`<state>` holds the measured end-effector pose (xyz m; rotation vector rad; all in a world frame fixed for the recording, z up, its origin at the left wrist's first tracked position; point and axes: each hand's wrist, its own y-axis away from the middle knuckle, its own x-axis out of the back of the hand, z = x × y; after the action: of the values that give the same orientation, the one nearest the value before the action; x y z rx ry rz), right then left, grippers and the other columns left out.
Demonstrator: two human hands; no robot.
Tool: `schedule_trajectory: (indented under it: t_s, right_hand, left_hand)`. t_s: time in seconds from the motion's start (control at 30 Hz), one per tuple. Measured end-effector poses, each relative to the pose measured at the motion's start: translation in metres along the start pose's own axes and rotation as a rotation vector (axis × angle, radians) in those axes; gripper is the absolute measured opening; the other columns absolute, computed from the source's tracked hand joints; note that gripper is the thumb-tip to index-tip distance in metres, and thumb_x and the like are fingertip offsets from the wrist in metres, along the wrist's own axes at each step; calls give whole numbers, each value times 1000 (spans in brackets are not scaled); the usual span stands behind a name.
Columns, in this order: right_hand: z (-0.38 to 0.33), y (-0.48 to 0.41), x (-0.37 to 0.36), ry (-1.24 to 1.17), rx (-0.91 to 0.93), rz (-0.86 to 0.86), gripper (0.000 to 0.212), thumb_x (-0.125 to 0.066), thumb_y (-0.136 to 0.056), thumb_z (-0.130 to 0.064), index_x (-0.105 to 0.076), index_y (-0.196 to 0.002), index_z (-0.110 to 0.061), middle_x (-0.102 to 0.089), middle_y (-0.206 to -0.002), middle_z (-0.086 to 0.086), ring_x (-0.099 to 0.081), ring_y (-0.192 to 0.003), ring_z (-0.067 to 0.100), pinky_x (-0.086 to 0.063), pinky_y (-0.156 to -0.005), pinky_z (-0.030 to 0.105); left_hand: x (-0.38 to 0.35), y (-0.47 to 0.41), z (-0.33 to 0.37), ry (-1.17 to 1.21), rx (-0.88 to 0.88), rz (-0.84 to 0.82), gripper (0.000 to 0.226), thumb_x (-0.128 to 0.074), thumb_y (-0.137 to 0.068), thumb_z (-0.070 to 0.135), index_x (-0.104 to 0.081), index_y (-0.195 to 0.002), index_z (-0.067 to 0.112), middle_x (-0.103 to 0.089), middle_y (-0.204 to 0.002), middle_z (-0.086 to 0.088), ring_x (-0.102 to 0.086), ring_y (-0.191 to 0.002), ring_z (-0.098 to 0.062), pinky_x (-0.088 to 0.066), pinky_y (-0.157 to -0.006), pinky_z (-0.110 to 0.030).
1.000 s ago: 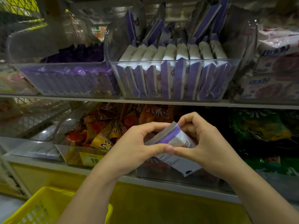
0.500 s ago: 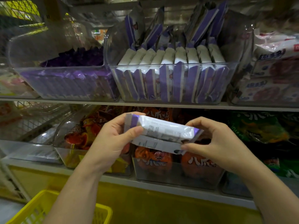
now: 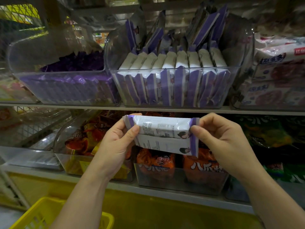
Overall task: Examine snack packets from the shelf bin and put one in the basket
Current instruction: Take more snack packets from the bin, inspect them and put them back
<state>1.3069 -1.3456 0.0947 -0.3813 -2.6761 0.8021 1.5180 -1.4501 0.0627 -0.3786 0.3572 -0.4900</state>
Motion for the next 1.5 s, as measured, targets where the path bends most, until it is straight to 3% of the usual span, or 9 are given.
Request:
schedule_trajectory:
  t_s: [0.17,0.27,0.37,0.5,0.57,0.67,0.9,1.13,1.5]
  right_hand:
    - [-4,-2,-2,-64,-71,87,20,-59,-76,-42,-68,-73,-24,-69,-66,-7,-64,-63,5,-52,-59,18]
    - [-1,-1,-7,-97,-136,130,23,-61,-83,-36,-65,-78,-14,-67,-59,-5,-58,-49,5,-46,-47,16]
    - [0,0,-8,-74,-128,130,20,-59,-92,-28,-63,-81,-11,-62,-54,-5,-53,-42,7,-43,-44,14]
    - [-2,-1,-8,-44,-78,129,18,-58,-92,-26,-63,-82,-11,-62,-56,-5,-57,-44,9,-45,-46,13]
    - [-3,0,-10,-20,-53,111,16,-58,-91,-24,-62,-82,-13,-64,-60,-4,-61,-46,10,-44,-46,12]
    - [-5,3,-14,12,-10,71,14,-58,-89,-25,-60,-75,-25,-67,-67,-4,-66,-53,13,-48,-49,15]
    - [-2,6,-20,-38,53,88,13,-57,-82,-34,-60,-73,-27,-70,-72,-1,-67,-61,9,-52,-55,20]
    - [8,9,-23,-130,63,81,13,-55,-86,-32,-61,-75,-30,-71,-80,3,-70,-69,17,-58,-62,30]
    - [14,13,-24,-152,128,171,17,-52,-88,-26,-63,-79,-35,-71,-79,2,-69,-74,17,-56,-66,23]
  left_hand:
    - [-26,5,-2,-215,-86,213,27,-62,-83,41,-64,-111,40,-72,-109,13,-68,-100,-7,-56,-73,-20]
    - [-37,10,-2,-560,-191,325,33,-60,-87,47,-48,-117,56,-57,-121,26,-56,-116,1,-53,-91,-26]
    - [-41,12,3,-900,-368,220,26,-61,-86,56,-51,-110,54,-42,-123,29,-38,-124,4,-35,-100,-13]
    - [-41,13,3,-1132,-536,65,37,-61,-80,52,-65,-111,32,-48,-119,14,-36,-125,-8,-33,-111,-48]
    - [-42,14,0,-1170,-580,41,36,-62,-81,49,-65,-109,27,-51,-116,8,-40,-120,-10,-30,-113,-54]
    - [-42,12,-6,-1222,-649,72,28,-64,-80,43,-63,-101,24,-53,-106,4,-44,-111,-12,-26,-114,-43]
    - [-42,10,-16,-1285,-850,330,17,-66,-84,32,-72,-81,17,-55,-87,-3,-43,-96,-18,-41,-94,-43]
    - [-31,6,-19,-1290,-922,447,16,-64,-89,33,-71,-83,19,-44,-94,4,-46,-95,-22,-28,-110,-40]
    - [-13,3,-16,-1263,-993,516,22,-51,-99,36,-63,-88,23,-45,-91,3,-45,-95,-22,-28,-111,-43]
